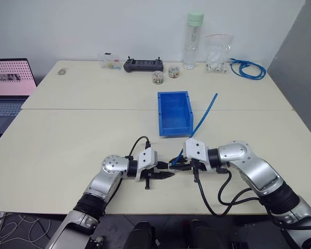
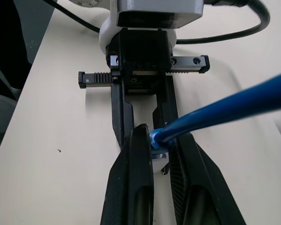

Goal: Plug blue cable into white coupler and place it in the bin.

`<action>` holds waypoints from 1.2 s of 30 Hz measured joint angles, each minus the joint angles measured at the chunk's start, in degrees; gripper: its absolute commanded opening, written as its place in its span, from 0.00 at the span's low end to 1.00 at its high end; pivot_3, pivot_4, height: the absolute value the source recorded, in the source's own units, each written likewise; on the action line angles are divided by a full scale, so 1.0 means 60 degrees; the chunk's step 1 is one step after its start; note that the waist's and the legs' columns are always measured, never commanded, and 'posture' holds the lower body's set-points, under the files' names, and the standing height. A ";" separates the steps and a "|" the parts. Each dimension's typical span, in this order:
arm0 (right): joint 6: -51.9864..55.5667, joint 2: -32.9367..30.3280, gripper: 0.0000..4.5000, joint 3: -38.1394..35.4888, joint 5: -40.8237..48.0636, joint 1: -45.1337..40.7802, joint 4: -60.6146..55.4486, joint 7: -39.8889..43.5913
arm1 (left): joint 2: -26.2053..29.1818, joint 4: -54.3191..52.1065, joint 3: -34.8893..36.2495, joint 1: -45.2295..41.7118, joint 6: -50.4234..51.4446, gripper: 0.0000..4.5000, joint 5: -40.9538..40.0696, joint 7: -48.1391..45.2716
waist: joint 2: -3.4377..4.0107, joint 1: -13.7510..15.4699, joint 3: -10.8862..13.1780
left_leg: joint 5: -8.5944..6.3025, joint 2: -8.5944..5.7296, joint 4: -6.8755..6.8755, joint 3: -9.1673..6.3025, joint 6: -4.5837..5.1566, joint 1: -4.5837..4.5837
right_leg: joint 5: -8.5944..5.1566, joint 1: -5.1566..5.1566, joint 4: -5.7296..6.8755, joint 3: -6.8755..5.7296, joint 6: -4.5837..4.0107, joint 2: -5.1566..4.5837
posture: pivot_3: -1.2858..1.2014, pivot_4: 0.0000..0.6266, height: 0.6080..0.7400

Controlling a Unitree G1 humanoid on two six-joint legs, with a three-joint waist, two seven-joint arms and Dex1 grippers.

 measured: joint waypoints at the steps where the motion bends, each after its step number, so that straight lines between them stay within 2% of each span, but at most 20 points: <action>1: 0.0031 0.0000 0.04 0.0132 -0.0121 -0.0222 0.0074 0.0144 | 0.0011 -0.0002 0.0000 -0.0002 0.0005 0.17 0.0009 0.0002 | 0.0001 -0.0003 -0.0002 | 0.0000 0.0000 -0.0003 0.0001 0.0000 0.0003 | 0.0000 0.0001 -0.0001 -0.0001 0.0000 0.0000 | 0.52 0.24 1.00; 6: 0.0465 0.0128 0.04 0.0358 -0.0258 -0.0660 0.0322 0.0442 | 0.0004 -0.0018 0.0005 0.0006 0.0012 0.17 0.0063 0.0041 | -0.0001 -0.0003 -0.0010 | 0.0000 0.0000 -0.0002 -0.0007 0.0000 0.0012 | 0.0000 0.0014 -0.0006 -0.0001 -0.0001 -0.0006 | 0.52 0.24 1.00; 10: 0.0880 0.0376 0.04 0.0355 -0.0258 -0.0803 0.0549 0.0546 | 0.0001 -0.0041 0.0055 0.0092 0.0038 0.17 0.0131 0.0153 | 0.0000 -0.0020 -0.0022 | -0.0002 0.0004 -0.0024 -0.0006 0.0000 0.0082 | -0.0026 0.0076 -0.0017 0.0003 0.0034 -0.0018 | 0.52 0.24 1.00; 15: 0.0623 0.0418 0.04 0.0355 -0.0267 -0.0655 0.0761 0.0568 | -0.0009 -0.0063 0.0064 0.0175 0.0058 0.17 0.0180 0.0223 | -0.0003 -0.0030 -0.0064 | -0.0003 0.0006 -0.0037 -0.0005 0.0000 0.0126 | -0.0034 0.0111 -0.0025 0.0005 0.0037 -0.0020 | 0.52 0.24 1.00; 16: 0.0522 0.0419 0.04 0.0329 -0.0269 -0.0596 0.0774 0.0544 | -0.0009 -0.0066 0.0064 0.0180 0.0058 0.33 0.0182 0.0238 | -0.0004 -0.0031 -0.0069 | -0.0004 0.0006 -0.0037 -0.0005 -0.0001 0.0127 | -0.0035 0.0113 -0.0026 0.0004 0.0039 -0.0020 | 0.52 0.24 1.00; 22: 0.0743 0.0836 0.04 -0.0379 -0.0024 0.0067 0.0550 -0.0081 | -0.0075 -0.1060 0.0125 0.0257 0.0275 0.60 0.0086 0.0514 | -0.0014 -0.0064 -0.0072 | -0.0004 0.0015 -0.0042 -0.0006 -0.0002 0.0128 | -0.0036 0.0109 -0.0022 0.0011 0.0037 -0.0020 | 0.52 0.24 1.00; 24: 0.1575 0.0943 0.04 -0.0789 0.0331 0.0328 0.0101 -0.0423 | -0.0077 -0.1781 0.0326 0.0469 0.0887 0.69 -0.0188 0.0899 | -0.0014 -0.0085 -0.0064 | -0.0004 0.0019 -0.0043 -0.0009 -0.0002 0.0118 | -0.0038 0.0096 -0.0015 0.0011 0.0035 -0.0020 | 0.52 0.24 1.00; 27: 0.3650 0.1335 0.04 -0.2076 0.1310 0.0416 -0.0348 -0.1148 | 0.0132 -0.3407 0.0989 0.1150 0.1940 0.84 -0.0698 0.1653 | -0.0012 -0.0141 -0.0034 | -0.0004 0.0024 -0.0031 -0.0018 -0.0004 0.0041 | -0.0027 0.0031 -0.0003 0.0010 0.0019 -0.0021 | 0.52 0.24 1.00; 28: 0.4699 0.1504 0.04 -0.2903 0.1833 0.0116 -0.0423 -0.1523 | 0.0366 -0.4179 0.1317 0.1562 0.2436 0.90 -0.0913 0.1978 | -0.0008 -0.0183 -0.0030 | -0.0003 0.0024 -0.0026 -0.0016 -0.0005 0.0003 | -0.0007 -0.0011 0.0006 0.0014 -0.0012 -0.0022 | 0.52 0.24 1.00; 30: 0.5602 0.1723 0.04 -0.3635 0.2302 -0.0474 -0.0363 -0.1875 | 0.0512 -0.4827 0.1656 0.1894 0.2945 0.99 -0.1017 0.2365 | -0.0006 -0.0198 -0.0026 | -0.0002 0.0017 -0.0025 -0.0020 -0.0006 -0.0030 | -0.0006 -0.0050 0.0016 0.0007 -0.0016 -0.0024 | 0.52 0.24 1.00; 33: 0.6583 0.2543 0.04 -0.4710 0.2871 -0.2622 0.1012 -0.2647 | 0.0430 -0.5874 0.2017 0.2393 0.3721 1.00 -0.1053 0.3464 | 0.0002 -0.0283 -0.0011 | -0.0001 0.0016 -0.0035 -0.0003 -0.0005 -0.0048 | 0.0002 -0.0097 0.0034 0.0016 -0.0026 -0.0022 | 0.52 0.24 1.00; 36: 0.6447 0.2727 0.04 -0.4849 0.2924 -0.3834 0.2572 -0.2824 | 0.0212 -0.6456 0.2255 0.2667 0.4238 1.00 -0.1040 0.4452 | 0.0003 -0.0237 -0.0010 | -0.0002 0.0013 -0.0040 -0.0011 -0.0005 -0.0052 | 0.0002 -0.0092 0.0030 0.0009 -0.0028 -0.0020 | 0.52 0.24 1.00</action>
